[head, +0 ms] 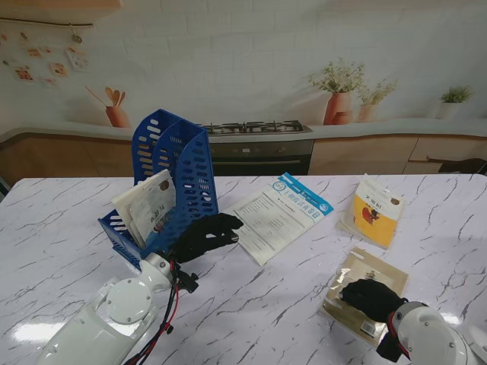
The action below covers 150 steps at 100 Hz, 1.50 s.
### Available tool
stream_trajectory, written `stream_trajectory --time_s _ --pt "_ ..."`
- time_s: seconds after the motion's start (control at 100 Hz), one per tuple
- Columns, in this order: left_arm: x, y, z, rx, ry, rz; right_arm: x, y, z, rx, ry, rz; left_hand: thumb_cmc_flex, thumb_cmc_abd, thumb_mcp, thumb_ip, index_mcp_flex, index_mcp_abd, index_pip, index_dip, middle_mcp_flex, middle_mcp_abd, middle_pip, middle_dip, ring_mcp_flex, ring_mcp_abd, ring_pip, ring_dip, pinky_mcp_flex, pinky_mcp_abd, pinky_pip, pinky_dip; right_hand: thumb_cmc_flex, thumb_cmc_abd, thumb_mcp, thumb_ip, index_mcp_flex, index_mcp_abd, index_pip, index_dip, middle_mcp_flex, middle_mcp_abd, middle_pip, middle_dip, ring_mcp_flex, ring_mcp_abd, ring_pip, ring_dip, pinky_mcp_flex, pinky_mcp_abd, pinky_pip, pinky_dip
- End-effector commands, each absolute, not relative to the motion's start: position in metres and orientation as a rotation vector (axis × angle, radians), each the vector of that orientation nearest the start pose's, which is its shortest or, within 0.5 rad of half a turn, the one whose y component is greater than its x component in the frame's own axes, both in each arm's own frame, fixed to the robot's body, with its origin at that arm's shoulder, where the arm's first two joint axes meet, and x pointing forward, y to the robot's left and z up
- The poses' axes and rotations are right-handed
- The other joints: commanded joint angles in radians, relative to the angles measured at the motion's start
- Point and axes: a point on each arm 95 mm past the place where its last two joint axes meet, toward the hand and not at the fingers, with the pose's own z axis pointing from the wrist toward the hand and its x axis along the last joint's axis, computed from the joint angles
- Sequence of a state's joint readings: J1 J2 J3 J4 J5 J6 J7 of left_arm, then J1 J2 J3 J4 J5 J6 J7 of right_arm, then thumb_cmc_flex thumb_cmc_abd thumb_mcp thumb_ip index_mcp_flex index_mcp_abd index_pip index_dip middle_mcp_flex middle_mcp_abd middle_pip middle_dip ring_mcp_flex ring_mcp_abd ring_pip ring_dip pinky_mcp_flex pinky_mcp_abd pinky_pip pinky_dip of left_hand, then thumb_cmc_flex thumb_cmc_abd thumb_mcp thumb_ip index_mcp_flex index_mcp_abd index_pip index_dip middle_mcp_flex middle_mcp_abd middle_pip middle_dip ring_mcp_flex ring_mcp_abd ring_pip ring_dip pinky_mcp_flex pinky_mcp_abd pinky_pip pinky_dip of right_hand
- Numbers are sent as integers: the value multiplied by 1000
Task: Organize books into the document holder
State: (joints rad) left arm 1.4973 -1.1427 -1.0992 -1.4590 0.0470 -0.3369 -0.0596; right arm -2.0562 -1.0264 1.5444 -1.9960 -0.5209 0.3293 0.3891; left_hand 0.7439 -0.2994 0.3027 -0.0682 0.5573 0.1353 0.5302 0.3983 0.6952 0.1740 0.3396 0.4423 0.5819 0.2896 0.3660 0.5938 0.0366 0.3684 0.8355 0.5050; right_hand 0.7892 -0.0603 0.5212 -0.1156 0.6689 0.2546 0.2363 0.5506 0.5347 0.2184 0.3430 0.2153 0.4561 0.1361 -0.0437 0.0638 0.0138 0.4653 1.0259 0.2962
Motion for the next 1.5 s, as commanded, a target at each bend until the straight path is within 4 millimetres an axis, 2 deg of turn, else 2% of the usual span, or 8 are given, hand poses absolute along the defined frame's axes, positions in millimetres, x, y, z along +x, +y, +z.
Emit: stream_trajectory --time_s 0.0,0.86,0.94,1.0,1.1,1.17,1.36,1.49 --pt "392 -50 -346 -1942 1107 -2357 268 -57 -367 -2592 -1663 -1349 14 38 -33 26 -7 0 10 -1 4 2 18 5 3 7 26 7 -14 -22 19 -1 28 30 11 18 34 21 18 -25 30 10 17 10 123 -24 190 80 17 -365 2 -2" --pt "382 -41 -354 -2015 1042 -2302 287 9 -364 -1815 -1672 -1588 46 69 -79 31 5 8 24 0 12 8 24 6 5 11 36 9 -20 -25 27 0 -14 -36 32 -3 11 -52 99 -51 46 -53 9 10 110 -78 228 104 -12 -403 -54 -29" --pt "382 -41 -355 -2023 1040 -2300 285 7 -358 -1813 -1629 -1654 49 69 -82 32 6 7 25 0 13 8 25 6 6 12 37 9 -19 -25 28 0 -38 -64 27 3 14 -76 101 -48 54 -72 9 10 114 -90 231 106 -11 -378 -60 -33" --pt "382 -42 -355 -2026 1039 -2299 284 4 -352 -1832 -1598 -1712 52 70 -83 32 6 6 25 0 13 9 25 6 5 10 38 10 -16 -25 32 1 -74 -84 19 7 11 -107 119 -28 78 -97 15 12 132 -100 246 113 6 -272 -63 -38" --pt "383 -43 -355 -2020 1048 -2297 283 -3 -343 -1943 -1532 -1833 54 71 -87 33 4 6 26 1 13 7 27 6 8 8 40 10 -5 -24 46 6 -112 -103 2 25 29 -129 141 17 139 -92 35 34 195 -63 296 145 58 -150 -17 -24" --pt "383 -44 -357 -2018 1054 -2294 285 -11 -341 -2052 -1537 -1888 55 72 -90 33 5 5 29 2 14 5 28 7 9 7 41 10 -7 -24 51 7 -120 -94 -16 30 51 -122 152 34 180 -78 33 52 237 -37 307 168 80 -118 16 -7" --pt "385 -46 -360 -2043 1055 -2291 299 -33 -345 -2258 -1528 -1881 60 78 -95 34 8 3 34 4 12 7 28 6 5 7 40 9 -5 -28 60 9 -108 -108 -29 36 36 -107 132 37 157 -64 6 51 219 -30 277 166 83 -102 23 -2" --pt "387 -50 -361 -2046 1053 -2296 319 -35 -348 -2253 -1540 -1891 62 81 -99 35 7 2 39 6 13 5 30 7 6 6 42 9 -8 -30 63 8 -102 -130 -32 36 12 -100 108 41 120 -60 -5 50 180 -47 249 156 53 -178 -5 -13"
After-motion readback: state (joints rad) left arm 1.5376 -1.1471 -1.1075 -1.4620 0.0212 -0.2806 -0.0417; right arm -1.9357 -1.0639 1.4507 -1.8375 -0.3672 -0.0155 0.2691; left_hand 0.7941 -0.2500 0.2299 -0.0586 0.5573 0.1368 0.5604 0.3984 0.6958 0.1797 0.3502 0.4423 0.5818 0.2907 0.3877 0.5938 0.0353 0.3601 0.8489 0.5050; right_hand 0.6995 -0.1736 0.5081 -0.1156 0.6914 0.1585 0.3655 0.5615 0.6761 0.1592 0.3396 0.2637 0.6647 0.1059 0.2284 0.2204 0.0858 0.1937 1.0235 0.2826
